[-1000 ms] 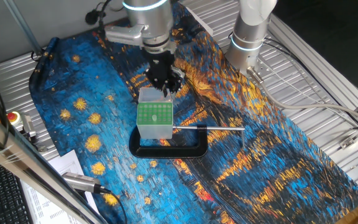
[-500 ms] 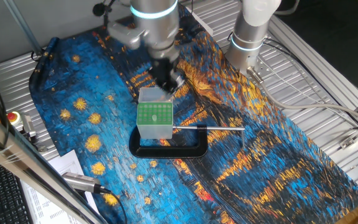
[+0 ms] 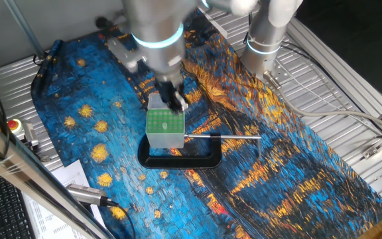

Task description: Insert a large pipette tip into the holder for large pipette tips

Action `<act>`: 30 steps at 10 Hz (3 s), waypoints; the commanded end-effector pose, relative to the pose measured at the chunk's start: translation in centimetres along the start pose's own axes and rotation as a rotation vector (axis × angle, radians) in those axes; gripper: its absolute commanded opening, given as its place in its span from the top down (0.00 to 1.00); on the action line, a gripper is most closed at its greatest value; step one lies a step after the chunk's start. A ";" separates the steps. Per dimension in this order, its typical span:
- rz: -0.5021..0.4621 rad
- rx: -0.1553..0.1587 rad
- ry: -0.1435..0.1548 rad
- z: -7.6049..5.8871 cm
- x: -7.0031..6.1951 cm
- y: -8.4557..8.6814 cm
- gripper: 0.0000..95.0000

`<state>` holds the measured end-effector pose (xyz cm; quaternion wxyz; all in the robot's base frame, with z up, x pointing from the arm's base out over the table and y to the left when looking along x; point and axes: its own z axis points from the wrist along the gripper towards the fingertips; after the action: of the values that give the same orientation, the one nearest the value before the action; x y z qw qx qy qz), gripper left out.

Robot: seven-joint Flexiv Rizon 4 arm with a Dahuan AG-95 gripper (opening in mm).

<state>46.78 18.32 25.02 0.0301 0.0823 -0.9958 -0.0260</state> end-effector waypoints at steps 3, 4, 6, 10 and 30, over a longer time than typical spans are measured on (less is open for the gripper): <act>0.068 -0.004 0.046 0.2 -0.7 1.2 0.80; 0.077 -0.004 0.045 0.2 -0.7 1.2 0.80; 0.077 0.000 0.040 0.2 -0.7 1.2 0.80; 0.038 0.029 0.038 0.2 -0.7 1.2 0.80; 0.228 0.029 0.017 1.2 1.7 -5.3 0.80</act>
<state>45.91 12.94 23.58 0.0619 0.0414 -0.9970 -0.0217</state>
